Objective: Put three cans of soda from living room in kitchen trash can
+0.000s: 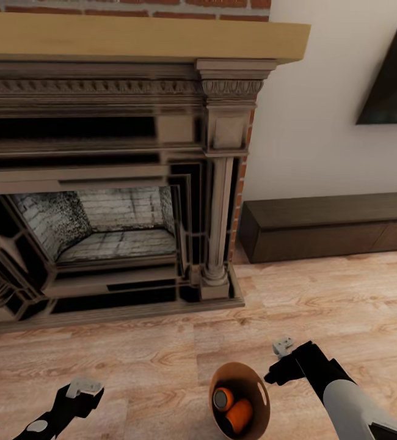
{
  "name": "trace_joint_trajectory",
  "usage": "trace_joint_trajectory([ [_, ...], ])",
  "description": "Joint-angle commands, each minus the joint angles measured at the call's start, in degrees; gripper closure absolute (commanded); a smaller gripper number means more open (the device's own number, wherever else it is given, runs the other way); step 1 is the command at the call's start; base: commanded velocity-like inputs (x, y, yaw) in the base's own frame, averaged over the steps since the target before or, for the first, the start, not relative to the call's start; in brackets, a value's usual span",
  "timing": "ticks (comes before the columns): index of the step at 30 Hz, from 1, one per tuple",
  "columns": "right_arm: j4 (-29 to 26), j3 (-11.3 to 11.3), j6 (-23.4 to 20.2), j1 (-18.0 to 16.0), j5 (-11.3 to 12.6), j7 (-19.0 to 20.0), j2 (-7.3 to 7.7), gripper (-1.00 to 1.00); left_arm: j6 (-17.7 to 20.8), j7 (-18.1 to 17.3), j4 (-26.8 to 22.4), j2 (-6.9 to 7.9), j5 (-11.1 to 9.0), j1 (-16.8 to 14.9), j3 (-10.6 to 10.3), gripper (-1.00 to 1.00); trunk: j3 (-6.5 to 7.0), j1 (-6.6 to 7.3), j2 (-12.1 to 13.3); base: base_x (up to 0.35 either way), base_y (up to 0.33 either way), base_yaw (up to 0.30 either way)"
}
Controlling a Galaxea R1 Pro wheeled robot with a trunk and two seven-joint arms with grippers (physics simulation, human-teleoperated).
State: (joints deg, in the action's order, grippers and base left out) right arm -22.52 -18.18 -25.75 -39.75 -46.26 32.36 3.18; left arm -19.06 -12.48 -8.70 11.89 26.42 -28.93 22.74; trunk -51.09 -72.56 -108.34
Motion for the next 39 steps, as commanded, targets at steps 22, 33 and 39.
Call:
trace_joint_trajectory([
  [22,5.51,-4.86,15.82,7.68,0.04,-0.50,5.55,-1.00,-6.35,1.88,0.26,-0.01,-2.33,5.94,-0.19,-1.00,3.96,4.84,8.84,0.000,0.000,0.000],
  [33,11.87,-5.11,22.55,8.81,-0.33,-0.46,10.94,-1.00,-6.81,1.67,0.32,-0.17,-1.93,6.23,-0.32,-1.00,5.93,7.25,13.25,0.000,0.000,0.000],
  [39,13.21,-5.08,25.24,10.67,-0.21,-0.46,12.39,-1.00,-6.86,1.29,0.41,-0.28,-1.84,6.80,-0.33,-1.00,7.01,8.57,15.66,0.000,0.000,0.000],
])
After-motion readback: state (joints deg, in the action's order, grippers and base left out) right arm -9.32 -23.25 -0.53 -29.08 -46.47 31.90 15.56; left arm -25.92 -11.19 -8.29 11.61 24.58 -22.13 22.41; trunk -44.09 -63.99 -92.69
